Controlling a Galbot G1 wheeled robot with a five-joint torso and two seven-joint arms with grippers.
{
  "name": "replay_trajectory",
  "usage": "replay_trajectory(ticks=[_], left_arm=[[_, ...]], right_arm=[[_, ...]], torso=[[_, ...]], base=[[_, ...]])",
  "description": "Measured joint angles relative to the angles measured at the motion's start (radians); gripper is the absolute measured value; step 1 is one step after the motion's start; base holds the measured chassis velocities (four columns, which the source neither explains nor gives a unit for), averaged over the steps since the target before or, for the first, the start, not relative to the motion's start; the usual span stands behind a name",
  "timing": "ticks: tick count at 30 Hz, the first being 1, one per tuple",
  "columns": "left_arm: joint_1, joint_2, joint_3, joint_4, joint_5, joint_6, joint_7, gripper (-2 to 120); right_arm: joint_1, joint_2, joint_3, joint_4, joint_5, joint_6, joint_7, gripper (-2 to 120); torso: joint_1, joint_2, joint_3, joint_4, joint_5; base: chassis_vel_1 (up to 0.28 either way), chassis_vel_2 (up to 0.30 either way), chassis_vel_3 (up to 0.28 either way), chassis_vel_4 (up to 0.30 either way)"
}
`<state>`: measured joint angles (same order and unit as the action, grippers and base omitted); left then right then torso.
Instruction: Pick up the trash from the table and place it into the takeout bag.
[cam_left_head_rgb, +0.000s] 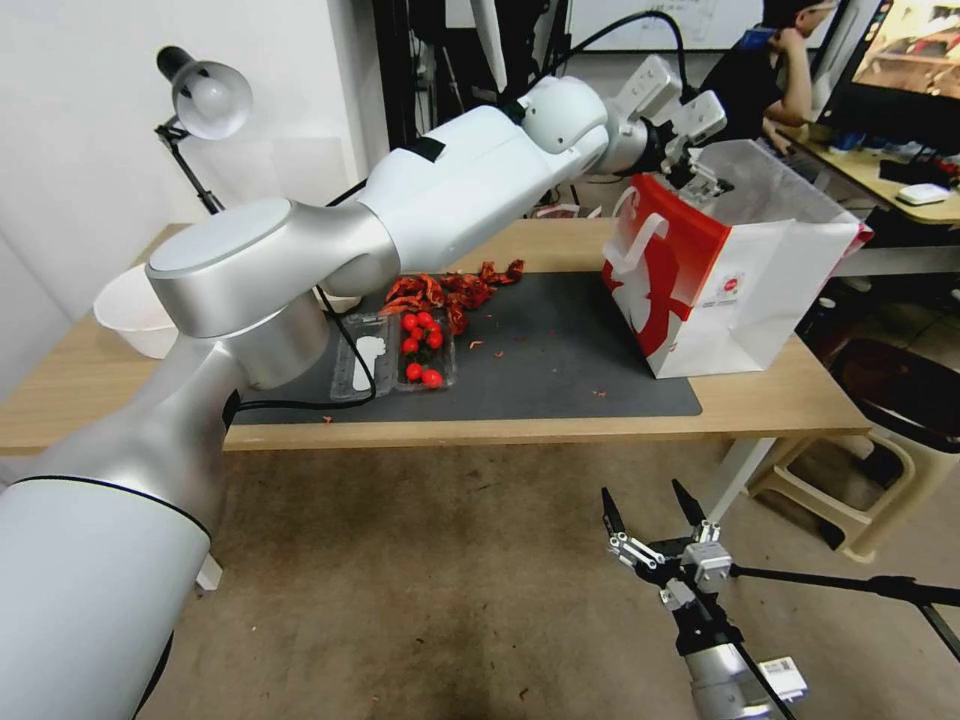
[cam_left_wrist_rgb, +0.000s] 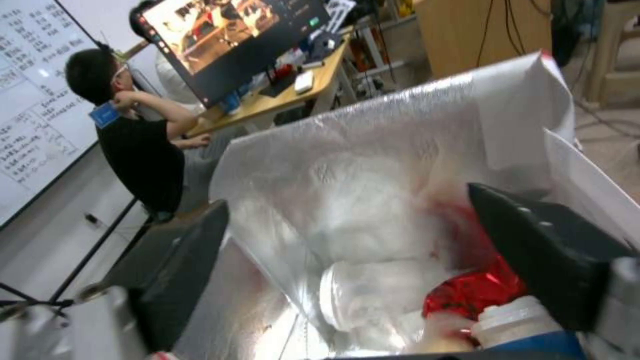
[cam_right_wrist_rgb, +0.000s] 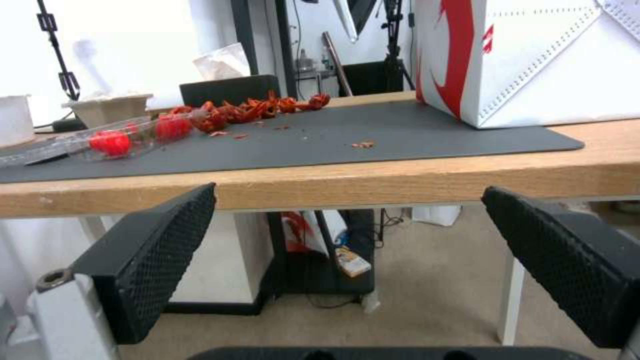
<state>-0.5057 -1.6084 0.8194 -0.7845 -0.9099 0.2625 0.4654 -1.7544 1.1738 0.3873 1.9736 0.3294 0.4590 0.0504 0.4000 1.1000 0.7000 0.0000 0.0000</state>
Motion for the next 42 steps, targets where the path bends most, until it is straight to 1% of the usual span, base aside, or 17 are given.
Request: replay_trajectory(ticks=[3,16,19,22,24,27,28,29,30,31,32,33,34,36,37,40,42], left_arm=[[0.008,0.001,-0.041,-0.012,-0.019,0.007,-0.018,99],[0.036,0.002,-0.106,-0.075,-0.026,0.009,-0.06,100],[0.051,0.018,-0.125,-0.107,-0.02,0.024,-0.108,100],[0.068,0.04,-0.147,-0.134,-0.015,0.043,-0.162,100],[0.09,0.07,-0.169,-0.174,-0.017,0.058,-0.233,100],[0.102,0.087,-0.179,-0.197,-0.022,0.062,-0.271,100],[0.152,0.137,-0.212,-0.284,-0.047,0.065,-0.386,100],[0.185,0.163,-0.232,-0.331,-0.056,0.058,-0.451,100],[0.185,0.163,-0.232,-0.331,-0.056,0.058,-0.451,100],[0.221,0.184,-0.247,-0.377,-0.057,0.044,-0.541,100],[0.294,0.213,-0.262,-0.456,-0.037,-0.002,-0.772,100],[0.338,0.227,-0.264,-0.492,-0.016,-0.04,-0.881,100],[0.338,0.227,-0.264,-0.492,-0.016,-0.04,-0.881,100],[0.469,0.267,-0.261,-0.579,0.091,-0.132,-1.135,100],[0.51,0.281,-0.261,-0.602,0.159,-0.149,-1.178,100],[0.568,0.306,-0.273,-0.638,0.243,-0.161,-1.224,100],[0.594,0.32,-0.284,-0.665,0.256,-0.154,-1.233,100]], right_arm=[[0.006,-0.001,-0.001,0.0,0.0,-0.006,0.0,100],[0.016,-0.002,-0.005,-0.002,0.0,-0.016,0.0,100],[0.02,-0.002,-0.007,-0.004,0.0,-0.02,0.0,100],[0.024,-0.003,-0.007,-0.004,0.0,-0.022,0.0,100],[0.028,-0.005,-0.008,-0.004,0.0,-0.027,0.0,100],[0.031,-0.006,-0.008,-0.004,0.001,-0.029,0.001,100],[0.034,-0.009,-0.008,-0.001,0.002,-0.034,0.002,100],[0.034,-0.01,-0.007,0.0,0.002,-0.035,0.002,100],[0.034,-0.01,-0.007,0.0,0.002,-0.035,0.002,100],[0.032,-0.01,-0.005,0.002,0.002,-0.035,0.003,100],[0.027,-0.01,-0.002,0.004,0.002,-0.035,0.004,100],[0.026,-0.01,-0.002,0.004,0.002,-0.036,0.004,100],[0.026,-0.01,-0.002,0.004,0.002,-0.036,0.004,100],[0.026,-0.01,-0.006,0.003,0.001,-0.036,0.005,100],[0.025,-0.009,-0.007,0.003,0.001,-0.036,0.004,100],[0.023,-0.009,-0.007,0.003,0.0,-0.036,0.004,100],[0.021,-0.009,-0.006,0.004,0.0,-0.036,0.004,100]], torso=[[0.0,0.0,0.0,0.0001,0.0],[0.0,0.0,0.0,-0.0001,0.0],[0.0,0.0,0.0,-0.001,0.0001],[0.0,0.0,0.0,-0.0007,0.0001],[0.0,0.0,0.0,0.0,0.0],[0.0,0.0,0.0,0.0003,0.0],[0.0,0.0,0.0,0.0006,-0.0003],[0.0,0.0,0.0,0.0005,-0.0004],[0.0,0.0,0.0,0.0005,-0.0004],[0.0,0.0,0.0,0.0004,-0.0003],[0.0,0.0,0.0,-0.0001,-0.0004],[0.0,0.0,0.0,-0.0001,-0.0003],[0.0,0.0,0.0,-0.0001,-0.0003],[0.0,0.0,0.0,0.0,-0.0003],[0.0,0.0,0.0,0.0,-0.0003],[0.0,0.0,0.0,0.0,-0.0002],[0.0,0.0,0.0,0.0,-0.0001]], base=[[0.0,0.0,0.0,0.0],[0.0,0.0,0.0,0.0],[0.0,0.0,0.0,0.0],[0.0,0.0,0.0,0.0],[0.0,0.0,0.0,0.0],[0.0,0.0,0.0,0.0],[0.0,0.0,0.0,0.0],[0.0,0.0,0.0,0.0],[0.0,0.0,0.0,0.0],[0.0,0.0,0.0,0.0],[0.0,0.0,0.0,0.0],[0.0,0.0,0.0,0.0],[0.0,0.0,0.0,0.0],[0.0,0.0,0.0,0.0],[0.0,0.0,0.0,0.0],[0.0,0.0,0.0,0.0],[0.0,0.0,0.0,0.0]])
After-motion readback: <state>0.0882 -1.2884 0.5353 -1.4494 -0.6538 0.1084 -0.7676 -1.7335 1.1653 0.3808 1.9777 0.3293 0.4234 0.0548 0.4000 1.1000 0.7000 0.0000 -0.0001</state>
